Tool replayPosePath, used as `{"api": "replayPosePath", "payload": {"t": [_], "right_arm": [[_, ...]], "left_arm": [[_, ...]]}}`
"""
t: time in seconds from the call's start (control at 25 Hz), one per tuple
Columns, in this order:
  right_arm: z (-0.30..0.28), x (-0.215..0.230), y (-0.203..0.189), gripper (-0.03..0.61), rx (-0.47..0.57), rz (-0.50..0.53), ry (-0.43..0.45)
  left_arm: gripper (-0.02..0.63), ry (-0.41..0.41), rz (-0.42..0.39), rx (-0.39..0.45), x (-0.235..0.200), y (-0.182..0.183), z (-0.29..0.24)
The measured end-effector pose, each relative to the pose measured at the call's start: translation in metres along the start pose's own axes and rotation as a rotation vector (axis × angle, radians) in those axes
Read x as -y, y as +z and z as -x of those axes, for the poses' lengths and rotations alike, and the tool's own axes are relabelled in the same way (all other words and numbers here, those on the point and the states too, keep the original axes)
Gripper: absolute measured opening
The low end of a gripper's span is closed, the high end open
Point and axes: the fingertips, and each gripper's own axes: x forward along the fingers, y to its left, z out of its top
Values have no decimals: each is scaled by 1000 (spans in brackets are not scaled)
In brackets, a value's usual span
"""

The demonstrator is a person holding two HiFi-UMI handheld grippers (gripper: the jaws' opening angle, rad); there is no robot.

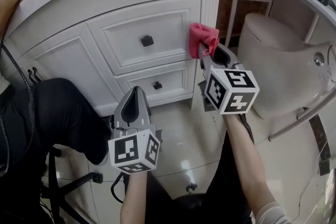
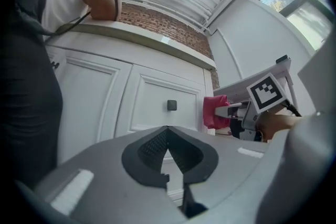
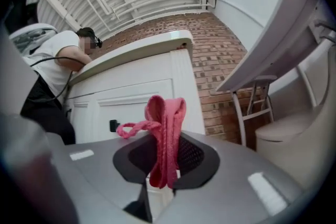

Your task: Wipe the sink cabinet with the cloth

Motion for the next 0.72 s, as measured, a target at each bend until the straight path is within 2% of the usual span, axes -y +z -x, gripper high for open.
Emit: {"api": "replayPosePath", "payload": {"t": [0.12, 0.28, 0.4, 0.48, 0.56, 0.72], "right_arm": [[-4, -75, -18, 66, -7, -33, 122], [-24, -187, -58, 66, -71, -79, 296], [-44, -247, -85, 66, -118, -104, 366], [-54, -265, -95, 66, -132, -100, 372], [-61, -264, -97, 66, -126, -83, 356], [-61, -211, -97, 66, -122, -62, 286]], "left_arm": [[15, 51, -7, -4, -30, 2, 20], [15, 134, -22, -11, -85, 11, 56], [14, 195, -16, -20, -122, 15, 76], [15, 210, -19, -25, -137, 14, 80], [15, 216, -18, -27, -143, 12, 77], [14, 189, -5, -40, -121, 3, 60]]}}
